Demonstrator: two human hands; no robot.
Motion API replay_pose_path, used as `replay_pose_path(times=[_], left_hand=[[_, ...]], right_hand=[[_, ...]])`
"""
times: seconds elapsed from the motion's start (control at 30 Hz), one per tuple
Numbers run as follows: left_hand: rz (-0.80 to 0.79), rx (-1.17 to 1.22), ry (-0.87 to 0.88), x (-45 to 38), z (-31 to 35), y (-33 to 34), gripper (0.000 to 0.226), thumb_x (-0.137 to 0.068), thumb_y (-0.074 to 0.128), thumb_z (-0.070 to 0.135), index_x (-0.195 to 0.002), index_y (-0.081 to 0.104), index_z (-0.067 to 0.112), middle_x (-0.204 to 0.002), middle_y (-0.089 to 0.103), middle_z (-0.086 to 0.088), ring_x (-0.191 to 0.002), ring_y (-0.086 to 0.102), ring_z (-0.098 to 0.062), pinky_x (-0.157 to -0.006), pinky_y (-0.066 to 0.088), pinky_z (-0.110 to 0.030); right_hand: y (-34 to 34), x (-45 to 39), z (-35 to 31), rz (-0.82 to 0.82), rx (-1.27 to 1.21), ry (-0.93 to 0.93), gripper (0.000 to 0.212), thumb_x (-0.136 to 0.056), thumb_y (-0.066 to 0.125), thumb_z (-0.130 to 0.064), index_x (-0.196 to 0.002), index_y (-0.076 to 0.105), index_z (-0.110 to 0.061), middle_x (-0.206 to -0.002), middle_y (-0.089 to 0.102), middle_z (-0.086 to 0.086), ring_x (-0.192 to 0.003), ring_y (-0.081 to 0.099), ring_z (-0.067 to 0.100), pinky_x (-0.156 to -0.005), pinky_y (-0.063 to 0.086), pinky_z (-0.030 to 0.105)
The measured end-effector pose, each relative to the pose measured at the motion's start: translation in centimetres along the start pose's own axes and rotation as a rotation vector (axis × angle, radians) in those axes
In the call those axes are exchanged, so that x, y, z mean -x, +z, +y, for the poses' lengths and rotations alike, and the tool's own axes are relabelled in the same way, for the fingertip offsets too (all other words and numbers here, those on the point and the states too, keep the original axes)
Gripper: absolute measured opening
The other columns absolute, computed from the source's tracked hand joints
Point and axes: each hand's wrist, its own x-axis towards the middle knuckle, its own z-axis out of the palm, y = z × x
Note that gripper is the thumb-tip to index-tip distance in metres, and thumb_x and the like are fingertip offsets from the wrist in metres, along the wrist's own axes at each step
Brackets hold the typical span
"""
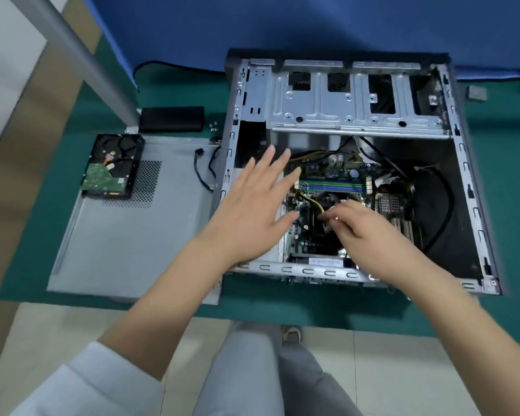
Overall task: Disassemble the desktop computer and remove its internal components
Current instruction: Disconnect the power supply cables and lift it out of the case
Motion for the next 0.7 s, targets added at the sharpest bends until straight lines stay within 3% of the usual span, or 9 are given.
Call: replay_pose_path(times=[0.1,0.2,0.27,0.33,0.4,0.47,0.7], left_hand=[[-0.085,-0.174,0.015,2.7,1.0,0.2,0.068,-0.096,0.015,0.055,-0.152,0.007,0.017,-0.158,-0.014,-0.007,-0.145,-0.017,-0.017,-0.119,-0.003,-0.041],[-0.139,-0.199,0.048,4.3,1.1,-0.3,0.076,-0.092,0.004,0.062,-0.152,-0.001,0.015,-0.157,-0.017,-0.009,-0.143,-0.021,-0.018,-0.119,-0.006,-0.040],[-0.189,-0.173,0.092,5.0,0.5,-0.8,0.086,-0.088,0.007,0.071,-0.149,-0.009,0.013,-0.156,-0.019,-0.010,-0.142,-0.024,-0.018,-0.117,-0.013,-0.034],[-0.236,-0.200,0.136,5.4,-0.2,-1.2,0.098,-0.084,0.022,0.076,-0.147,-0.015,0.011,-0.155,-0.022,-0.013,-0.141,-0.026,-0.019,-0.115,-0.017,-0.031],[-0.246,-0.271,0.176,5.6,-0.6,-0.9,0.105,-0.085,0.051,0.059,-0.146,-0.017,0.008,-0.153,-0.024,-0.016,-0.141,-0.026,-0.025,-0.115,-0.016,-0.033],[-0.246,-0.314,0.181,5.7,-0.6,-0.8,0.108,-0.082,0.065,0.030,-0.145,-0.019,0.006,-0.153,-0.023,-0.018,-0.142,-0.024,-0.029,-0.116,-0.013,-0.036],[-0.137,-0.327,0.142,6.0,0.2,-0.3,0.101,-0.071,0.061,-0.002,-0.144,-0.008,0.006,-0.156,-0.003,-0.020,-0.145,-0.005,-0.033,-0.118,0.001,-0.040]], right_hand=[[-0.1,0.3,-1.0,0.036,0.121,-0.024,0.031,-0.100,0.038,-0.022,-0.123,0.058,-0.022,-0.113,0.056,-0.006,-0.106,0.053,0.017,-0.088,0.045,0.036],[0.2,1.0,-1.3,0.055,0.167,0.059,0.031,-0.099,0.036,-0.026,-0.121,0.057,-0.027,-0.112,0.064,-0.004,-0.083,0.060,0.015,-0.066,0.047,0.032],[0.3,1.6,-1.3,0.040,0.130,0.136,0.030,-0.098,0.034,-0.025,-0.117,0.058,-0.028,-0.102,0.067,-0.003,-0.063,0.057,0.012,-0.053,0.042,0.029],[0.2,1.7,-1.4,0.063,0.102,0.162,0.031,-0.098,0.034,-0.024,-0.116,0.059,-0.027,-0.096,0.067,-0.003,-0.056,0.055,0.013,-0.050,0.041,0.029],[0.0,1.7,-1.6,0.071,0.097,0.163,0.032,-0.098,0.033,-0.024,-0.117,0.058,-0.026,-0.094,0.068,-0.002,-0.055,0.054,0.014,-0.053,0.046,0.031],[-0.1,1.6,-2.0,0.052,0.097,0.175,0.033,-0.098,0.032,-0.024,-0.118,0.058,-0.026,-0.093,0.068,-0.001,-0.057,0.055,0.016,-0.057,0.051,0.034],[0.0,1.7,-2.1,0.054,0.082,0.196,0.032,-0.096,0.033,-0.024,-0.116,0.059,-0.026,-0.092,0.069,-0.001,-0.060,0.059,0.018,-0.062,0.054,0.038]])
